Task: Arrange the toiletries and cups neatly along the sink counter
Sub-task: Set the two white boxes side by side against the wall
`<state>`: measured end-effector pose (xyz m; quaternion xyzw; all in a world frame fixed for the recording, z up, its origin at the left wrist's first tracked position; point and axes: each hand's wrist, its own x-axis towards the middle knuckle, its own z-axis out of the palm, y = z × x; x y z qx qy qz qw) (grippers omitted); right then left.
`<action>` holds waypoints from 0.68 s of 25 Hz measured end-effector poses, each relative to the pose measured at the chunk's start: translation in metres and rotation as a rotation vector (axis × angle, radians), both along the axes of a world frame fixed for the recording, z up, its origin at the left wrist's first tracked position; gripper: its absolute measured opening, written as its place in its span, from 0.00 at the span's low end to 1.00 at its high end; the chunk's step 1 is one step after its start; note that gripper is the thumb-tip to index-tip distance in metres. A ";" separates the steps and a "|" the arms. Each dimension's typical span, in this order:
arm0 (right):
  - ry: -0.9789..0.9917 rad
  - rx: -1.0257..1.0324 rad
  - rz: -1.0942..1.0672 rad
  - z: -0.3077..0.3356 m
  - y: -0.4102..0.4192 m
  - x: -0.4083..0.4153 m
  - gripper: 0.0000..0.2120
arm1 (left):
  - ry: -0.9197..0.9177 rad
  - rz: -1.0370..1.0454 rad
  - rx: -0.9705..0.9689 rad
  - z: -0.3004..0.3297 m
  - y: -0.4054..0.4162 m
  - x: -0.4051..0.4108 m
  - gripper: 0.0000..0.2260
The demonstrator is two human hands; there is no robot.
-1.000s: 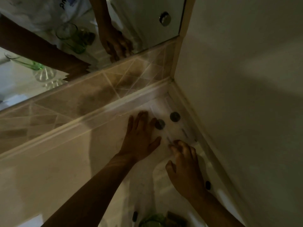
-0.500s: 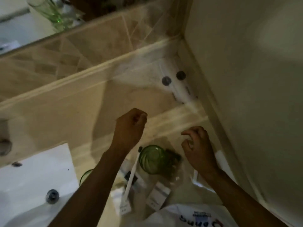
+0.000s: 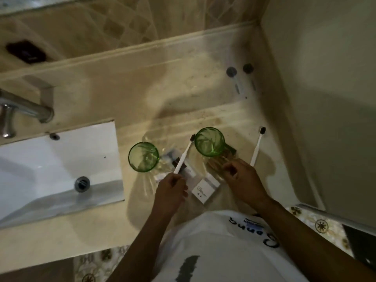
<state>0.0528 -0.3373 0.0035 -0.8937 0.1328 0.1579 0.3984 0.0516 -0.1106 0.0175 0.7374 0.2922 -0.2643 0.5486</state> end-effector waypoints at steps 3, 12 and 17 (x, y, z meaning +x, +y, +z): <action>0.083 -0.110 0.085 -0.003 0.018 -0.014 0.10 | 0.063 0.006 -0.016 -0.009 0.011 -0.018 0.06; 0.231 0.013 -0.108 -0.003 0.044 -0.033 0.21 | 0.043 -0.146 -0.103 -0.004 -0.004 -0.017 0.12; 0.130 0.372 -0.334 0.038 0.041 -0.022 0.09 | 0.007 -0.048 -0.290 0.022 0.007 -0.013 0.07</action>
